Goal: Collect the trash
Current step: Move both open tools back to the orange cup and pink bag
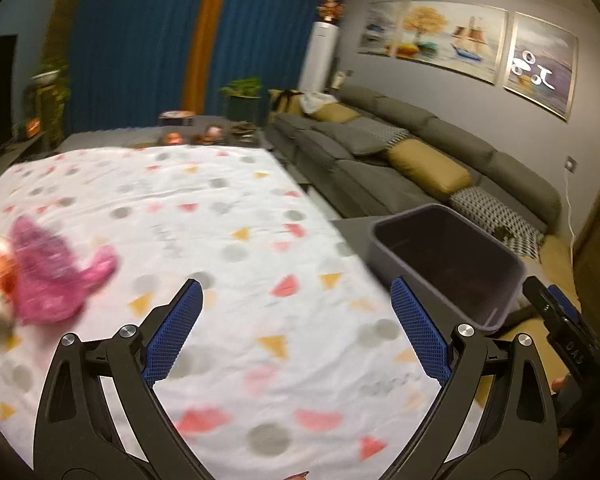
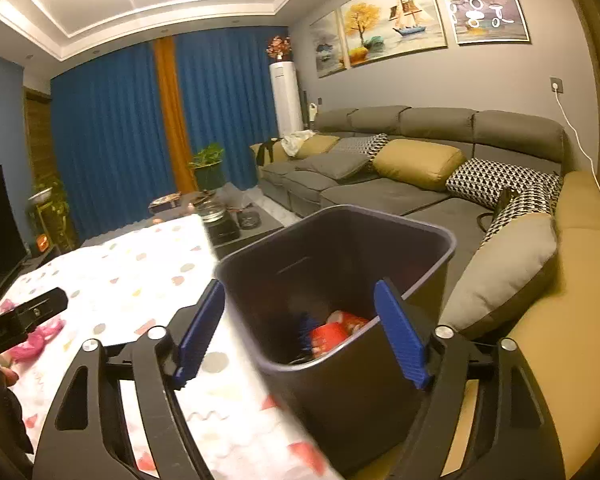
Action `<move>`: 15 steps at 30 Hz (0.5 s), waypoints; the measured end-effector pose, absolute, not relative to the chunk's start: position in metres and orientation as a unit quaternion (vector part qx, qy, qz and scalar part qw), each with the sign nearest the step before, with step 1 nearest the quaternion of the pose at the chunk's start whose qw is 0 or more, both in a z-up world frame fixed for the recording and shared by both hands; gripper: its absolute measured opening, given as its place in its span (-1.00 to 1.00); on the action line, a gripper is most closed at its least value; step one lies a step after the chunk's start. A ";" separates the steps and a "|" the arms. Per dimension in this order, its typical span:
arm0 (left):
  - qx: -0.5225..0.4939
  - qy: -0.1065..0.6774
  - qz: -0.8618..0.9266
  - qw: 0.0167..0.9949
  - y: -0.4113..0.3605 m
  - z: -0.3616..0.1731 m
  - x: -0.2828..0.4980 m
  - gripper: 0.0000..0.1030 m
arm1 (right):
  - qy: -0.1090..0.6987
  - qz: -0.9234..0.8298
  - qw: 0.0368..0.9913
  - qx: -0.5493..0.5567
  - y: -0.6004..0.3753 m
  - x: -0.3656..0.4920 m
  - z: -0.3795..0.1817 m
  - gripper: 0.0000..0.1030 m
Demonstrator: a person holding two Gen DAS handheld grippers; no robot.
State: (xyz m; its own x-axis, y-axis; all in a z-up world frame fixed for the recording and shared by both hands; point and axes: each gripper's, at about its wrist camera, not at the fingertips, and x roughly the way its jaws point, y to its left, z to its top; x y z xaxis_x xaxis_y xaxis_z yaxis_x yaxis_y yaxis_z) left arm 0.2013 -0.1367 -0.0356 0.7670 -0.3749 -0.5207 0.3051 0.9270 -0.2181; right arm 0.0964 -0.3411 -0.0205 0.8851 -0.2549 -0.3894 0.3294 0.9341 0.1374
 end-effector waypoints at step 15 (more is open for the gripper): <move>-0.079 0.271 -0.036 0.959 0.011 -0.032 0.167 0.81 | 0.177 -0.066 0.979 0.084 -0.252 0.097 -0.008 0.57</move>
